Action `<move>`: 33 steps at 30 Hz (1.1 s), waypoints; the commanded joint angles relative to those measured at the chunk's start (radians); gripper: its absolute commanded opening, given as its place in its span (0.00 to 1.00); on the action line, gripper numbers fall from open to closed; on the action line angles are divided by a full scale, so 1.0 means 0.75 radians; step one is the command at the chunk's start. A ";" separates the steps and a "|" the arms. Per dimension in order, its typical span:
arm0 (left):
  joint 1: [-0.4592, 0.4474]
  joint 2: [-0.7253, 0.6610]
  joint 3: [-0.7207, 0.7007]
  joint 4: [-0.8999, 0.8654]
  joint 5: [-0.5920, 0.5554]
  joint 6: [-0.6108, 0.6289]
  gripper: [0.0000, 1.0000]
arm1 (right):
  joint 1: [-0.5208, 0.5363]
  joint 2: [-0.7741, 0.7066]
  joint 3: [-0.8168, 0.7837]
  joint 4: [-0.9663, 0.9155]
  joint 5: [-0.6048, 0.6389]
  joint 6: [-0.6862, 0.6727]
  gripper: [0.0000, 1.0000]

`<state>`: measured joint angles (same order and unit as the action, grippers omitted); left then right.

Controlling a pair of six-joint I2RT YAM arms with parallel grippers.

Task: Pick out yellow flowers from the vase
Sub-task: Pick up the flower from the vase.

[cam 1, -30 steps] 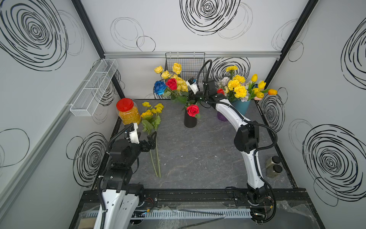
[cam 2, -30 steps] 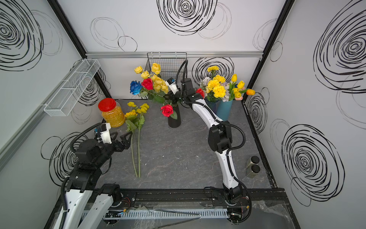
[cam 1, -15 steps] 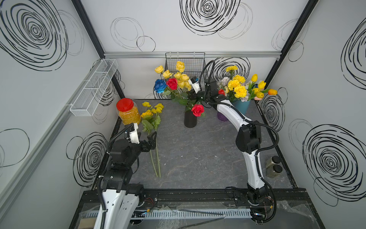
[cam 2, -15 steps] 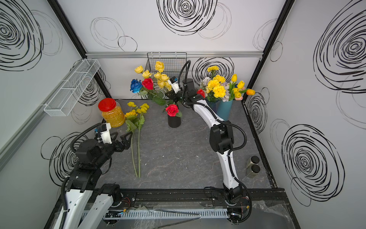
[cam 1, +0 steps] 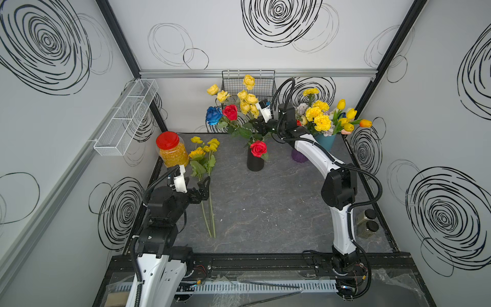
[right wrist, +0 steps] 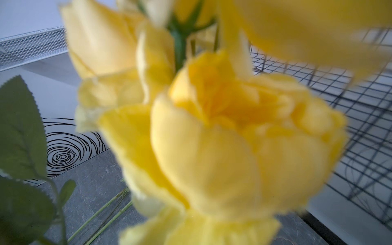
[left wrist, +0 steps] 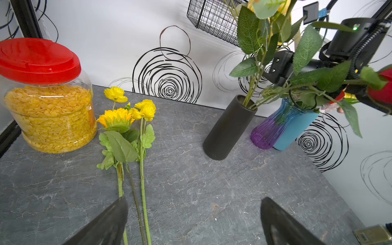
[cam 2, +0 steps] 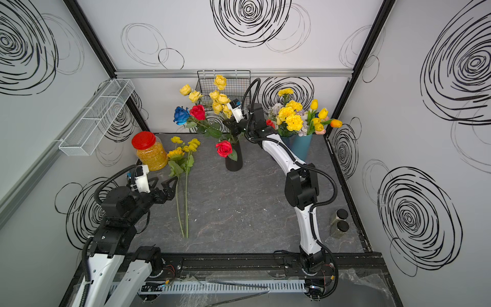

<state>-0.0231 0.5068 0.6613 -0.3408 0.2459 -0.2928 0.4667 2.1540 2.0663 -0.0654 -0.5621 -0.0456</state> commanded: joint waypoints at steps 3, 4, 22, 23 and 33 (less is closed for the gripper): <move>0.010 -0.005 -0.010 0.065 0.014 -0.009 0.99 | 0.013 -0.128 -0.036 0.119 0.059 0.007 0.12; 0.010 -0.006 -0.010 0.066 0.014 -0.009 0.99 | 0.014 -0.141 -0.049 0.129 0.068 0.007 0.12; 0.012 -0.006 -0.010 0.066 0.014 -0.009 0.99 | 0.029 -0.347 -0.229 0.361 0.100 0.040 0.09; 0.012 -0.007 -0.010 0.066 0.014 -0.009 0.99 | 0.030 -0.352 -0.219 0.365 0.106 0.044 0.09; 0.012 -0.005 -0.010 0.068 0.017 -0.009 0.99 | 0.036 -0.389 -0.143 0.414 0.182 0.091 0.10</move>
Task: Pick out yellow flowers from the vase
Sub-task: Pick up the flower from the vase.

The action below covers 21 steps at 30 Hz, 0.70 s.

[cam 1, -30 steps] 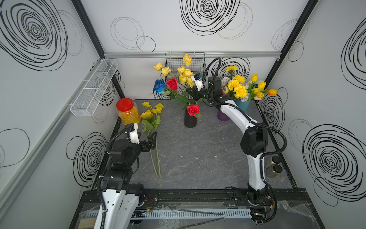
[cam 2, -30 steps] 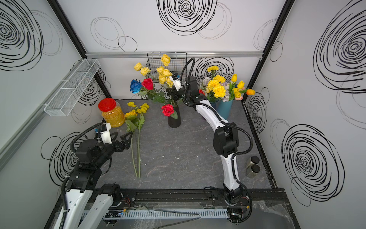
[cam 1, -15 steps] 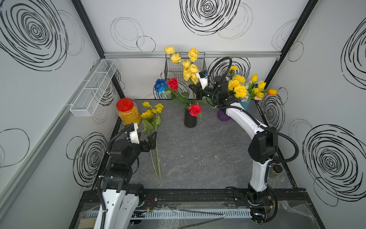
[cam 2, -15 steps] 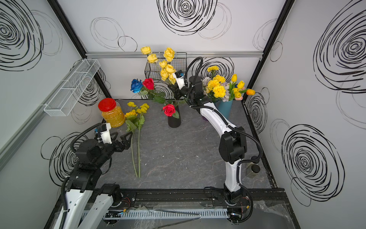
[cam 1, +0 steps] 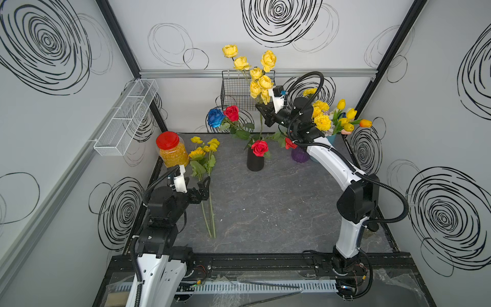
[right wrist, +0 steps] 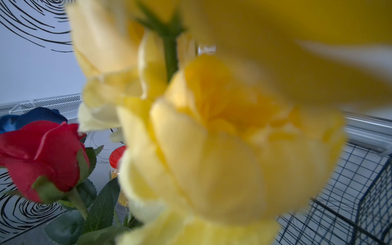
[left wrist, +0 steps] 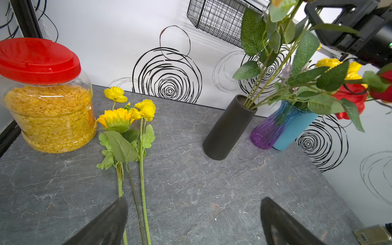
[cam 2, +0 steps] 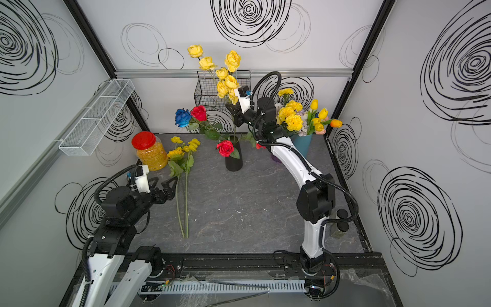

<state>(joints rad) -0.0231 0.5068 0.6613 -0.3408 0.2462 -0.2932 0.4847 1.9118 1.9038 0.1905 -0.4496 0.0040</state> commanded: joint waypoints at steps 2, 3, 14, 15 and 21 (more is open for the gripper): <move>0.012 -0.006 -0.010 0.068 0.015 -0.009 0.99 | 0.013 -0.068 0.094 0.067 0.041 0.031 0.10; 0.012 -0.008 -0.010 0.068 0.013 -0.008 0.99 | 0.013 -0.070 0.098 0.071 0.043 0.034 0.10; 0.016 -0.011 -0.010 0.076 0.025 -0.004 0.99 | 0.016 -0.266 0.115 -0.079 0.219 -0.026 0.10; 0.016 -0.011 -0.010 0.079 0.027 -0.002 0.99 | 0.016 -0.295 0.111 -0.088 0.229 -0.032 0.10; 0.021 -0.014 0.002 0.081 0.028 0.018 1.00 | 0.017 -0.472 0.035 -0.079 0.238 -0.020 0.11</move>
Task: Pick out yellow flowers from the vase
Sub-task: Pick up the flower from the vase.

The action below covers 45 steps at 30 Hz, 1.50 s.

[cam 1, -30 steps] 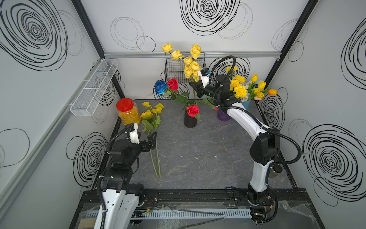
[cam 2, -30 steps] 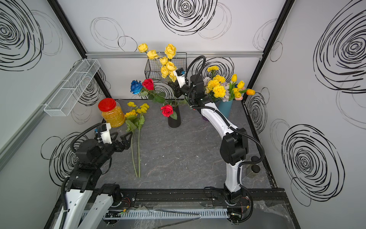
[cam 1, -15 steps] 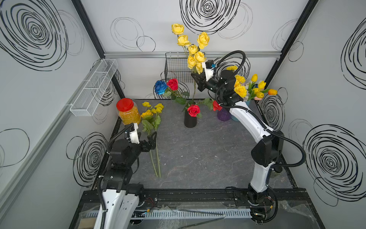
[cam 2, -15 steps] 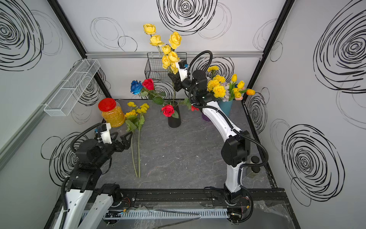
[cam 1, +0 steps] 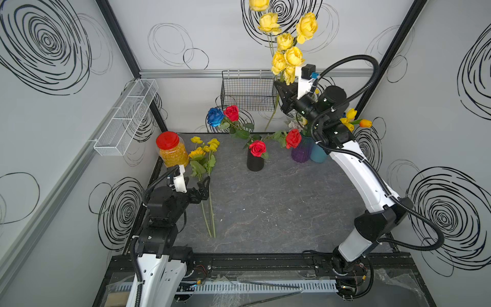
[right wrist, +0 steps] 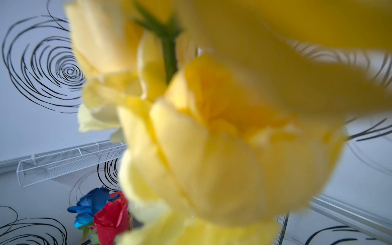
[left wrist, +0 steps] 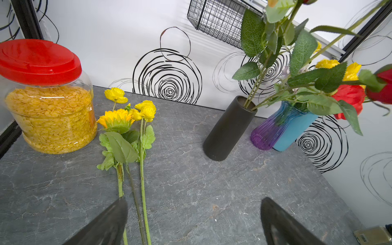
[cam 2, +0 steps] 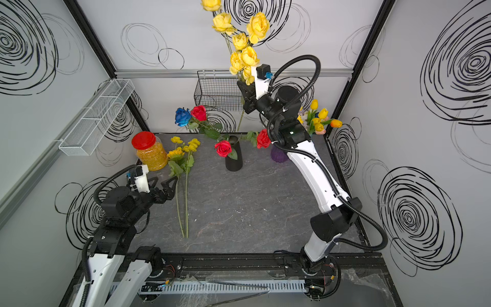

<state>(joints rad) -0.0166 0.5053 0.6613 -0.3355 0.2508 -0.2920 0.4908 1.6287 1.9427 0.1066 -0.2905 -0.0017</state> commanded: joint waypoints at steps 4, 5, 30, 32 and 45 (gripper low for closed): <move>0.003 -0.021 0.022 0.049 -0.003 0.048 0.99 | 0.012 -0.215 -0.066 -0.003 0.038 0.002 0.11; -0.007 -0.024 0.025 0.048 -0.004 0.044 0.99 | 0.012 -0.246 -0.071 -0.035 0.038 0.004 0.11; -1.720 0.492 0.345 0.332 -0.930 0.210 0.95 | 0.044 -1.390 -1.392 -0.140 -0.157 0.491 0.10; -1.735 0.555 0.323 0.440 -0.887 0.196 0.95 | 0.069 -1.430 -1.469 -0.146 -0.134 0.525 0.10; -1.691 0.864 0.267 0.823 -0.644 -0.019 0.82 | 0.442 -1.512 -1.812 0.154 0.099 0.597 0.11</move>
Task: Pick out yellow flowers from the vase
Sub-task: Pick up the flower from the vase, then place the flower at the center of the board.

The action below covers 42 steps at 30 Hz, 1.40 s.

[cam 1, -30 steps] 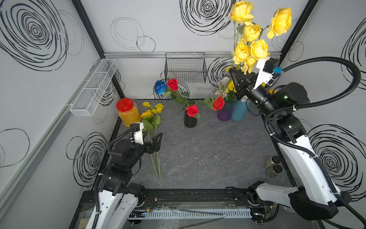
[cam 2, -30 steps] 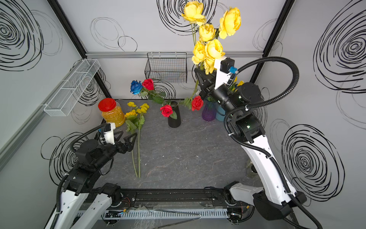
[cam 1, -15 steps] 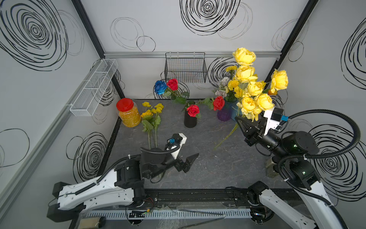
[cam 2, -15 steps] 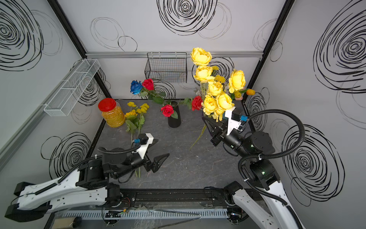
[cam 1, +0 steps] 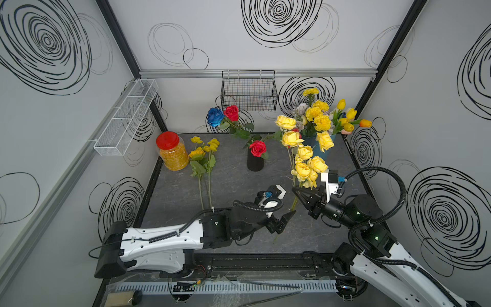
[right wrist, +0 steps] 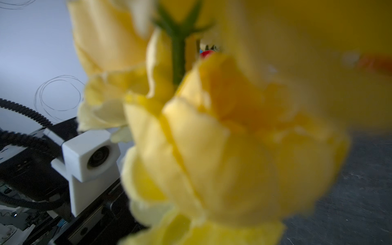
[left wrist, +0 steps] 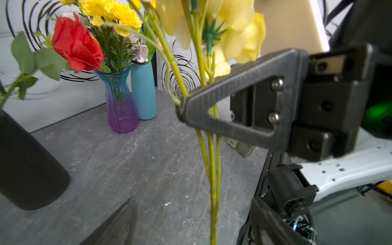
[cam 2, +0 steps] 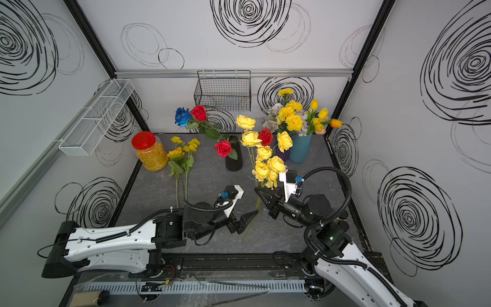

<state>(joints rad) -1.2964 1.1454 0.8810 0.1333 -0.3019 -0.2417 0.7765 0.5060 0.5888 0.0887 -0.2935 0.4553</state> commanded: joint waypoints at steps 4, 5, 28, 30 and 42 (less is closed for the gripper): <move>0.016 0.059 -0.007 0.200 0.145 -0.104 0.68 | 0.144 0.022 -0.026 0.238 0.148 -0.036 0.10; 0.017 0.067 0.002 0.188 0.153 -0.105 0.64 | 0.159 0.031 -0.029 0.256 0.153 -0.036 0.10; 0.088 -0.159 -0.005 -0.118 0.006 -0.087 0.00 | 0.293 0.179 0.082 0.235 0.343 -0.196 0.68; 0.109 -0.228 0.017 -0.224 -0.042 -0.075 0.00 | 0.294 0.188 0.149 0.128 0.362 -0.237 0.76; 0.657 -0.543 0.284 -1.010 -0.106 -0.075 0.00 | 0.288 0.063 0.105 0.036 0.628 -0.400 0.93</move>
<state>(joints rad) -0.8993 0.7628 1.0595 -0.4576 -0.3885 -0.3107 0.9909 0.5671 0.6834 0.1379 0.0952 0.1928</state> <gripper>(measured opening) 0.095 0.930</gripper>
